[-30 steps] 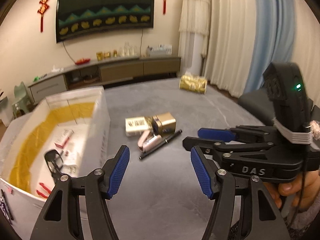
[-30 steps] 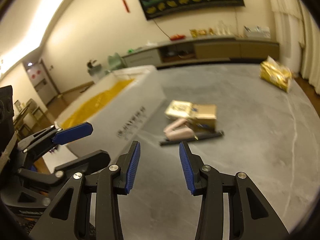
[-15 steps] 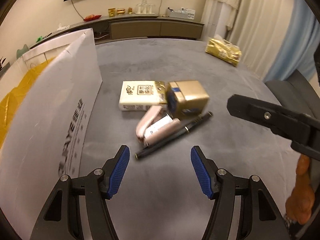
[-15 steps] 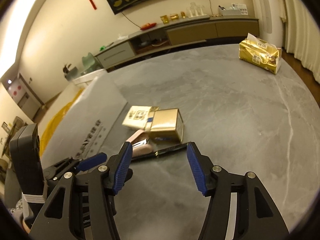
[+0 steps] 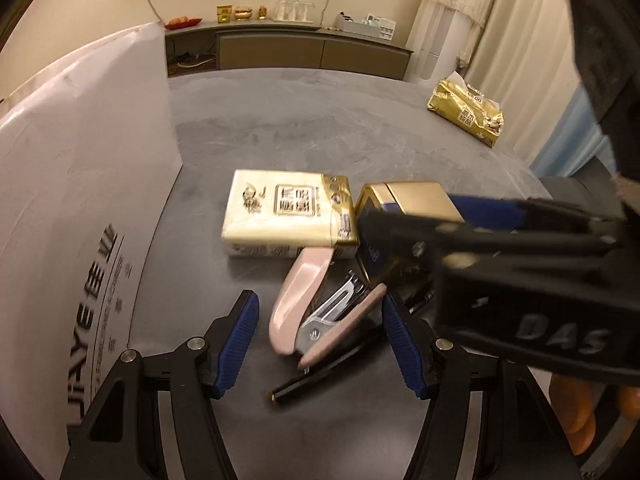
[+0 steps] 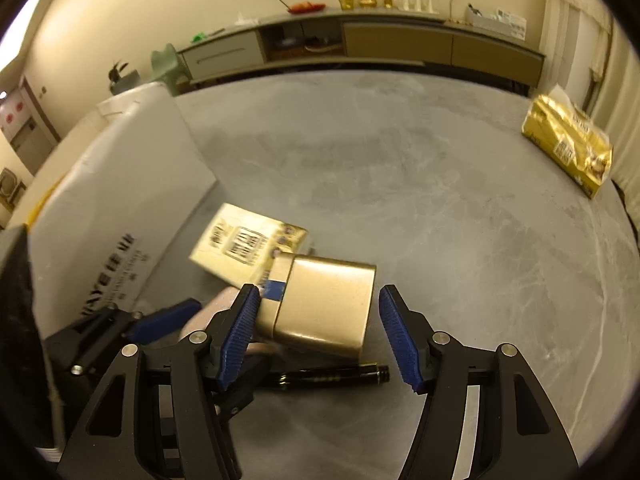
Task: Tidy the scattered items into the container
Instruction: 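Grasp the pink stapler with the left gripper while the right gripper grasps the gold tin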
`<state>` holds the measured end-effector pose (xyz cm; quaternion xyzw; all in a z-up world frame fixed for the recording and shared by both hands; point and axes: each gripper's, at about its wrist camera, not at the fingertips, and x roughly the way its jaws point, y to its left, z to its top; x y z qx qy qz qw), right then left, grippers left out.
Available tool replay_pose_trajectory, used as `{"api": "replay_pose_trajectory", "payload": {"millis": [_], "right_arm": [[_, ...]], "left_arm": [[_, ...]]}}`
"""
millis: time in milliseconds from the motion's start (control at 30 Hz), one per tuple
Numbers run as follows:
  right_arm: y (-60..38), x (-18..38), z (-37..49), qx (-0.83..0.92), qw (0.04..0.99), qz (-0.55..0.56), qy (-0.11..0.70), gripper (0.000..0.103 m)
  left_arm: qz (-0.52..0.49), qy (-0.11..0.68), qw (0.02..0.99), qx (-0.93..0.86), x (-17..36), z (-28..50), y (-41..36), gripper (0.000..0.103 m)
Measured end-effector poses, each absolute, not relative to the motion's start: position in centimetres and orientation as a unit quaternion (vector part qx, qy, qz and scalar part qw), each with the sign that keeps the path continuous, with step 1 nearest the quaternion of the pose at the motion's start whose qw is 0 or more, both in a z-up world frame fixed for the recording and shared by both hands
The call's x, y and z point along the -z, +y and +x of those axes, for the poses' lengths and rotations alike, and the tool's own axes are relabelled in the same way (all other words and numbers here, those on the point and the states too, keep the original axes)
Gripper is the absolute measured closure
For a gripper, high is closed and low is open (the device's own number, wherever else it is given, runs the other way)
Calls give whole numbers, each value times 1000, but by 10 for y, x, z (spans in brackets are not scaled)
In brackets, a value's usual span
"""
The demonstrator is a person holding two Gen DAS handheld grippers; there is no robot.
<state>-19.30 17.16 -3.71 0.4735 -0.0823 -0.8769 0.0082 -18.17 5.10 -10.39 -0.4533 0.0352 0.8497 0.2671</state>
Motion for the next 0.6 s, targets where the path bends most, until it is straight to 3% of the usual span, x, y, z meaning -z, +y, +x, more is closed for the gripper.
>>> {"api": "replay_pose_trajectory", "payload": {"millis": [100,133,233,300,433,467,500,600], "right_arm": [[187,44,-189,869,-4,485,-100,44],[191,44,-187,869,-8,485,-102,45],[204,44,-180,867,-13,483,-118,45],[208,44,-177,867,-12,481,-125,45],[206,44,-175,872,-13,473,-122,45],[206,44,-174,873,-13,472,-121,45],[206,44,-174,873,-12,472,-124,45],[207,44,-172,873,-10,470,-131,46]], "left_arm": [[-452,38,281,-845,103,-181,52,54],[-453,38,283,-845,103,-181,52,54],[-449,38,277,-848,101,-180,52,54],[-449,35,269,-851,102,-184,52,43],[-446,32,271,-853,104,-188,53,40],[-448,29,279,-849,103,-189,54,45],[-449,25,286,-846,103,-189,53,56],[-449,26,294,-844,103,-188,54,59]]}}
